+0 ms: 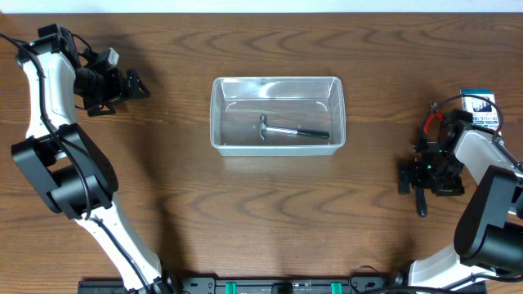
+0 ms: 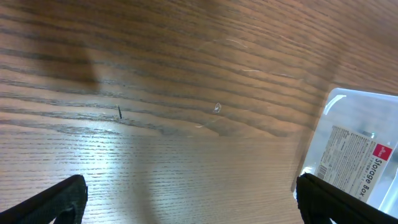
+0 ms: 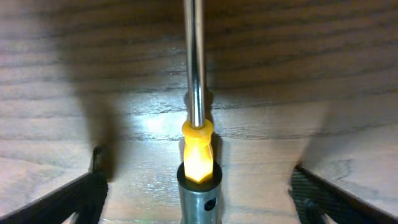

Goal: Pack container
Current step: 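Lower the right gripper and close it on the screwdriver handle, then lift the screwdriver and carry it toward the clear box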

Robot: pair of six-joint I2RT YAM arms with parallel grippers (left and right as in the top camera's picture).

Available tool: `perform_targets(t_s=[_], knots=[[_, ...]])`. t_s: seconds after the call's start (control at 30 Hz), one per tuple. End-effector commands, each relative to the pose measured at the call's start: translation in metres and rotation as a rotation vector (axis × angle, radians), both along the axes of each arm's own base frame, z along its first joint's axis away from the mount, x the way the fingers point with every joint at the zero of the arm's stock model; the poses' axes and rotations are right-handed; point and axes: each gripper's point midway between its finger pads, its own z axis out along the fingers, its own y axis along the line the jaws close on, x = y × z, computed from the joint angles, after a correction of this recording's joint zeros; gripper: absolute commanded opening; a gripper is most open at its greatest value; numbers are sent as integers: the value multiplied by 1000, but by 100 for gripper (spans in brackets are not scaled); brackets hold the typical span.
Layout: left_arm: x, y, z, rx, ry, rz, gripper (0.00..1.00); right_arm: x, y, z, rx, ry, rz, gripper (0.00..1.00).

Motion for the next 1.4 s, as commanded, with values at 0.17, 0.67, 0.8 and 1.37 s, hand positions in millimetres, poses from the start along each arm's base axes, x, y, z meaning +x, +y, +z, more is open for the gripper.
perform_targets(t_s=[0.17,0.67,0.8,1.37], knots=[[4,3,18,22,-43,1,98,-5,1,-5,15,13,-3,73],[4,3,18,22,-43,2,98,-1,0,-6,8,-5,-7,35],[4,3,18,22,-43,1,98,0,-1,-6,7,-7,-7,27],[4,3,18,22,-43,1,98,7,-3,-5,-2,-34,-18,1]])
